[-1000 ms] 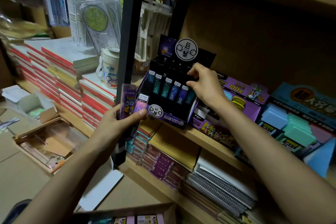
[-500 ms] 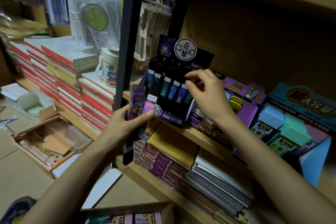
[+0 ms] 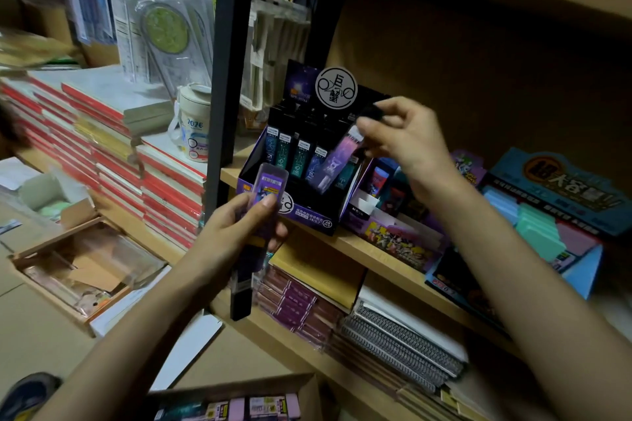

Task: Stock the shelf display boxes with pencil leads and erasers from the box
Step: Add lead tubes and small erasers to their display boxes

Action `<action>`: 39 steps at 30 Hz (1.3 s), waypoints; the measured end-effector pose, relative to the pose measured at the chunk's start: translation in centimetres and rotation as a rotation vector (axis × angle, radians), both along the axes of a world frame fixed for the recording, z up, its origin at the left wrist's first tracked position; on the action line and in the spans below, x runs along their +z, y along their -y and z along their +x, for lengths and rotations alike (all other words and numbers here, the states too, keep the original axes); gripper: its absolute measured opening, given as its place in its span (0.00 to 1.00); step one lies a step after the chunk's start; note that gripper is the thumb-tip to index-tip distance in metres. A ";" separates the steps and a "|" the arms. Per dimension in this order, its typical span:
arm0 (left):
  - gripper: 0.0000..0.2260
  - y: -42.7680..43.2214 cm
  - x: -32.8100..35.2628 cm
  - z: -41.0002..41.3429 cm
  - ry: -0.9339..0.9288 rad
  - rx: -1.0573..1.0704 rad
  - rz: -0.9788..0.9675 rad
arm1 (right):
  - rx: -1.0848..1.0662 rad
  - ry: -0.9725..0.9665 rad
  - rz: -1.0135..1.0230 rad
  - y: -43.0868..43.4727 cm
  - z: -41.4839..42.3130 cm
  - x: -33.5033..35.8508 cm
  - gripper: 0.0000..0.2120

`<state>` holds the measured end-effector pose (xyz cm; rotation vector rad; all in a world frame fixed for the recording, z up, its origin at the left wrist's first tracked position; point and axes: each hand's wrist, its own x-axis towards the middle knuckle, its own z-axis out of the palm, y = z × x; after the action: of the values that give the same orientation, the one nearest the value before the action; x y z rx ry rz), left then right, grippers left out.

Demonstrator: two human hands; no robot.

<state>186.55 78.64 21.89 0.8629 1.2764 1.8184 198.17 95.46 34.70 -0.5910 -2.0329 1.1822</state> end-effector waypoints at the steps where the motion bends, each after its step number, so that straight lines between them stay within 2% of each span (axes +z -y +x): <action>1: 0.17 0.0 0.0 -0.1 0.006 0.001 0.003 | -0.060 0.050 0.068 -0.9 0.1 0.2 0.07; 4: 0.15 0.1 0.0 -0.4 0.029 0.008 0.005 | -0.196 0.232 0.287 -2.9 -0.2 -0.7 0.09; 9: 0.13 0.1 -0.2 -0.4 0.032 0.022 -0.003 | -0.222 0.330 0.461 -3.8 -1.3 -3.4 0.08; 13: 0.16 0.2 -0.3 -0.4 0.050 0.011 -0.001 | -0.202 0.350 0.496 -4.1 -2.0 -3.7 0.09; 18: 0.15 0.2 -0.2 -0.4 0.083 0.012 0.037 | -0.200 0.342 0.415 -4.5 -1.8 -4.6 0.10; 23: 0.11 0.0 -0.2 -0.3 0.098 0.015 0.052 | -0.260 0.416 0.776 -4.5 -1.9 -4.7 0.08; 27: 0.11 0.1 -0.2 0.0 0.051 0.001 0.036 | -0.279 0.576 0.888 -4.2 -2.3 -3.2 0.09; 29: 0.11 0.2 -0.1 0.4 0.022 -0.016 0.025 | -0.273 0.581 0.888 -2.9 -1.8 -3.0 0.12; 31: 0.11 0.2 0.1 0.9 -0.001 -0.040 0.011 | -0.223 0.440 0.704 -0.5 -1.0 -3.4 0.12; 33: 0.12 0.2 0.3 1.5 -0.006 -0.072 0.006 | -0.070 0.293 0.365 2.6 -0.1 -4.3 0.08; 36: 0.13 0.2 0.5 2.4 -0.025 -0.134 0.028 | 0.220 0.173 -0.165 6.6 0.9 -6.4 0.04; 39: 0.14 0.3 0.4 3.0 -0.026 -0.142 0.025 | 0.190 0.044 -0.390 7.2 1.2 -7.2 0.03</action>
<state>189.57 78.33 22.30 0.9686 1.1795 1.7198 199.36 88.25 27.46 -0.6209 -1.9381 1.7143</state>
